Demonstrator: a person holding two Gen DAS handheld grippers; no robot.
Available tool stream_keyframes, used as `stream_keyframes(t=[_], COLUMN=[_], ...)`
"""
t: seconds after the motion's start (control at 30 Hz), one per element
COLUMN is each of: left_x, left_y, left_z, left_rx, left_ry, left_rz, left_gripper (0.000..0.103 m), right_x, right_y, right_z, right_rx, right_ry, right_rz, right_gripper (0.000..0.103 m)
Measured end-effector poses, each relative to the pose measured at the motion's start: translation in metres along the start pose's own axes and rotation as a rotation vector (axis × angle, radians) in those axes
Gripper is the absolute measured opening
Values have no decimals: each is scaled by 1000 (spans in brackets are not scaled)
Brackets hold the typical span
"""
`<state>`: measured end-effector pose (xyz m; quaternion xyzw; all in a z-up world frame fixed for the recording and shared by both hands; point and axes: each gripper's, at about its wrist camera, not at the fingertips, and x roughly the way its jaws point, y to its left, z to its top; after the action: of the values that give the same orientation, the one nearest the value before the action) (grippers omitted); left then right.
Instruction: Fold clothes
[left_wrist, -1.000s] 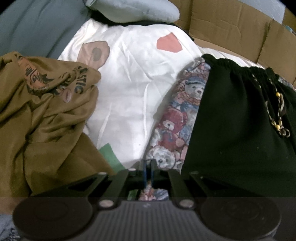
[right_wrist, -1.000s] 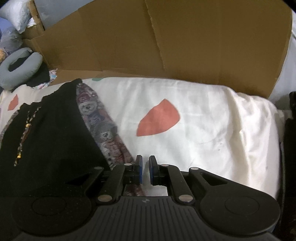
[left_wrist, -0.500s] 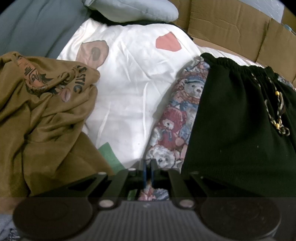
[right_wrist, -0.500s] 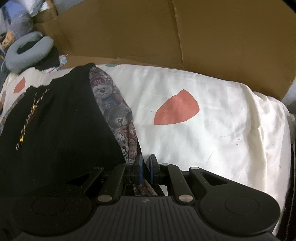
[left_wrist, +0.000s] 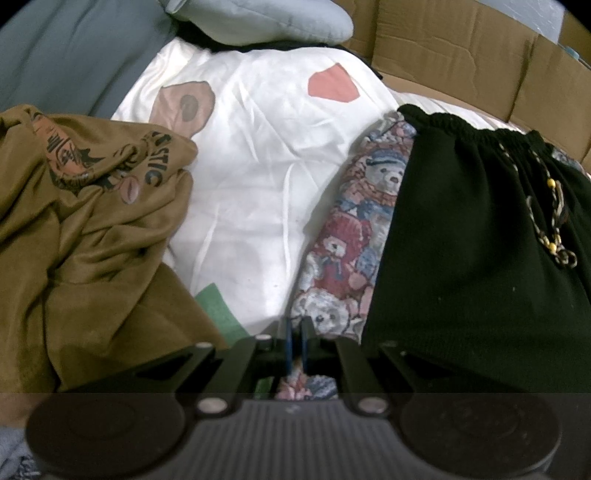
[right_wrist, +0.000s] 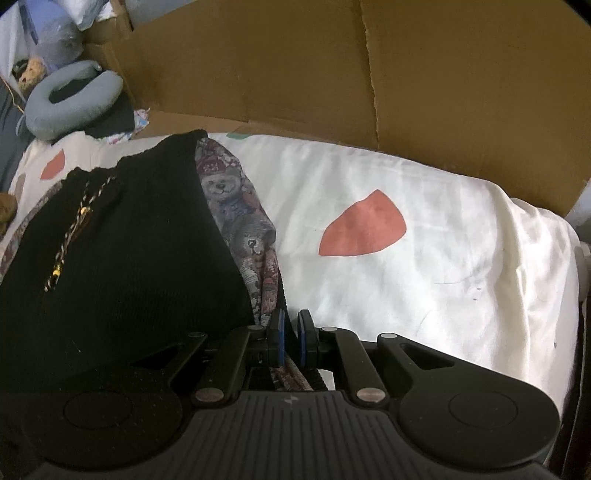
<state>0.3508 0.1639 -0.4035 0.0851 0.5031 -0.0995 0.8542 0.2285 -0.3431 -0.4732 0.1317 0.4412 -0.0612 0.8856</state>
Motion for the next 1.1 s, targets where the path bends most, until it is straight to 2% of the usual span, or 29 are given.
stream_keyframes(t=[0.3,0.5,0.77,0.93,1.0,1.1], left_x=[0,0,0,0,-1,-3], left_y=[-1,-1,-1,-3,-3,-4], left_z=[0,0,-1,-1,-1,-2], left_rx=[3,3,5,13,17,26], left_ry=[1,2,4,4,3,-6], left_rz=[0,0,2,8,10,20], left_gripper=[5,5,5,5,5,4], right_x=[-3,2,12,18,20,17], right_y=[-6,-4,4,16,20,21], right_z=[0,-2,-7,-5,-3,1], right_rx=[60,57,16,-72,-108,-138], right_ry=[-45,-28,13,39,53,61], right_rz=[21,32,14,-14,-21,-37], right_gripper=[7,7,6,6,0,0])
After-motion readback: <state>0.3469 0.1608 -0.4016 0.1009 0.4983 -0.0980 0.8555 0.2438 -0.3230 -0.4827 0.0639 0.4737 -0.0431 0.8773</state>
